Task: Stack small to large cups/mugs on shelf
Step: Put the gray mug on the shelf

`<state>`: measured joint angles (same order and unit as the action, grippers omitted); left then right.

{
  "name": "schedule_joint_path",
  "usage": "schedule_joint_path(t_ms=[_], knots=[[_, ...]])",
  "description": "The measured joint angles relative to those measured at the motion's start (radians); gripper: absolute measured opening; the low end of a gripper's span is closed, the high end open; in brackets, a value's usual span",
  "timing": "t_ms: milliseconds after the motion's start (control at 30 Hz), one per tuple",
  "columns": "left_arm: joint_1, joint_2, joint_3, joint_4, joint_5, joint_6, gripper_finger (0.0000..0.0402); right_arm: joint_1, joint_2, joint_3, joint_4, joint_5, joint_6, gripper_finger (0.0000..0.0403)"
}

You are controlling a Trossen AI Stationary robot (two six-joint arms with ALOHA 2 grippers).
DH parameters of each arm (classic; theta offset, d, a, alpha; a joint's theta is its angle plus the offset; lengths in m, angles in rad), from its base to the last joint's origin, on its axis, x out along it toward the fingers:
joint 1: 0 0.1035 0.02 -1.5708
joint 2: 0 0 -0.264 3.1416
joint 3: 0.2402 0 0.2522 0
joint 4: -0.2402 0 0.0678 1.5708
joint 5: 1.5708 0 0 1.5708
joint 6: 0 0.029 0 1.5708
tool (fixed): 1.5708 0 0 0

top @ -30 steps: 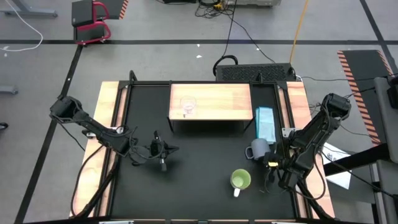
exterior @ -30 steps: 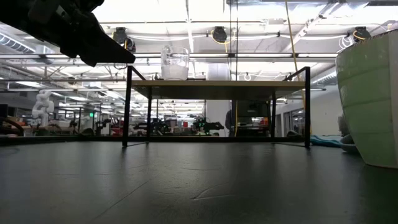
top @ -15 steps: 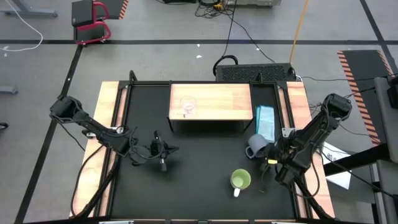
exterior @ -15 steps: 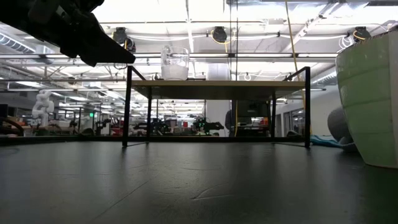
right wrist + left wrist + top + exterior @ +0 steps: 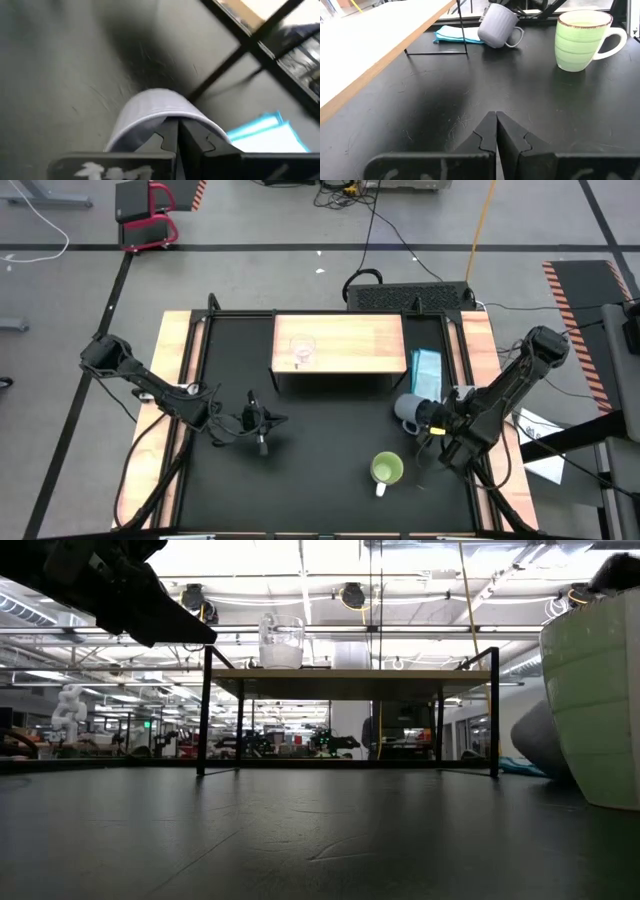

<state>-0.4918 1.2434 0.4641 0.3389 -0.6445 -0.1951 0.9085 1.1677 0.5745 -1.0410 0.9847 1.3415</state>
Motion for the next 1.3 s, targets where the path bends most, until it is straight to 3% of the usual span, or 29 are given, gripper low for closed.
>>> schedule_joint_path(t_ms=[433, 700, 1033, 1300], knots=[[0.000, 0.000, 0.000, -0.017, 0.000, 0.010, 0.0008, -0.020, -0.215, 0.036, 0.062, 0.010, -0.247, 0.0000], [0.000, 0.000, 0.000, -0.024, 0.000, 0.009, 0.0008, -0.086, -0.231, 0.034, 0.239, -0.047, -0.456, 0.0000], [0.000, 0.000, 0.000, -0.024, 0.016, 0.010, 0.0008, -0.154, -0.232, 0.003, 0.302, -0.066, -0.553, 0.0000], [0.000, 0.000, 0.000, -0.025, 0.025, 0.017, 0.0008, -0.189, -0.232, 0.003, 0.426, -0.065, -0.927, 0.0000]])
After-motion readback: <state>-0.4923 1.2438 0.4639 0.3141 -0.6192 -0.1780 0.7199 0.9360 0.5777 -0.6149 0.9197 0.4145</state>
